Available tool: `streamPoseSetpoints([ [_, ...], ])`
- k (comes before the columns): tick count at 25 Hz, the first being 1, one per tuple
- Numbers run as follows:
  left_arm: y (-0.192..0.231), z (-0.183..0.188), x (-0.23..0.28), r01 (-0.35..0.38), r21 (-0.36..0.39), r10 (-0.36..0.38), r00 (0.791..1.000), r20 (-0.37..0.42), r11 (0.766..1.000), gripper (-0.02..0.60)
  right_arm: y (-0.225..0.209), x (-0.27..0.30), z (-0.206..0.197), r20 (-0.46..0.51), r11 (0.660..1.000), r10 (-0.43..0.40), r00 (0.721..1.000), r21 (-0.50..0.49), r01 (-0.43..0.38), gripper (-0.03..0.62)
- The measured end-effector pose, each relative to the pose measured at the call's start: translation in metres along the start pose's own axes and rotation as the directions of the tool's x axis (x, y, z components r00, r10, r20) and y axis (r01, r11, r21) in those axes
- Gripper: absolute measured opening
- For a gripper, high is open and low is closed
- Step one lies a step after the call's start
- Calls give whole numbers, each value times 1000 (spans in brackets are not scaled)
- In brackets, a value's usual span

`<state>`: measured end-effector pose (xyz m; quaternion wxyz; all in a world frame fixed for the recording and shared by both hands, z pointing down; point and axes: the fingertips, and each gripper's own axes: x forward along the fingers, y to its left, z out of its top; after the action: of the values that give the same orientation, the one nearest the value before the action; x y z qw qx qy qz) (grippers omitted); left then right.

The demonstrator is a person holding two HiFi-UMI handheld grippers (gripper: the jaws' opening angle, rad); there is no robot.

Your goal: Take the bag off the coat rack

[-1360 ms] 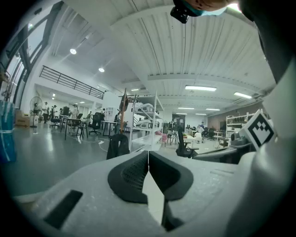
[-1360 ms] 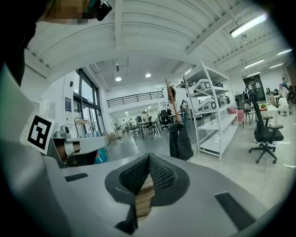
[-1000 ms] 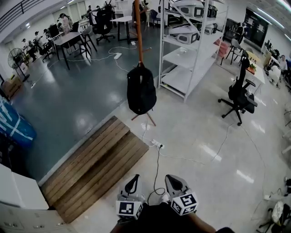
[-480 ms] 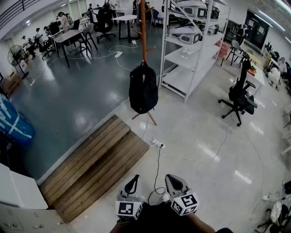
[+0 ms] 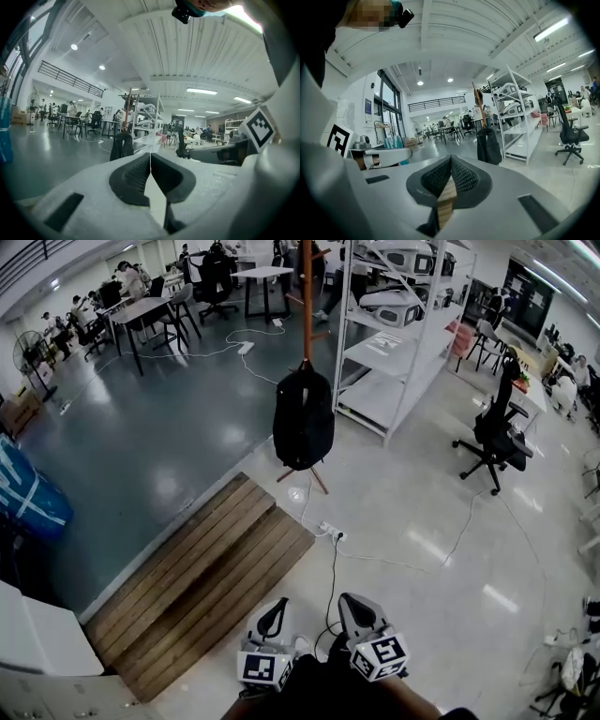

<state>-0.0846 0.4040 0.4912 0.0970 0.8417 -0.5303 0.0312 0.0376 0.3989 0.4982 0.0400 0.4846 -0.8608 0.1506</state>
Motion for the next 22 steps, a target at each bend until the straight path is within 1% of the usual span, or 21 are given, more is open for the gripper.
streamPoseSetpoints([
  [5,13,-3,4,6,-15,-6,1000,-13,1000,18,6,11,0,-10,1000,-10,1000,6,10,12],
  [11,23,-9,24,-1,-25,0,1000,-27,1000,18,-10,32,-3,-23,1000,-14,1000,20,14,12],
  [16,39,-3,65,-28,-14,28,999,-30,1000,18,-37,67,6,-25,1000,4,1000,25,-4,12],
  [22,56,11,135,-65,-13,65,997,-36,998,18,-90,123,25,-24,999,33,999,30,-32,12],
])
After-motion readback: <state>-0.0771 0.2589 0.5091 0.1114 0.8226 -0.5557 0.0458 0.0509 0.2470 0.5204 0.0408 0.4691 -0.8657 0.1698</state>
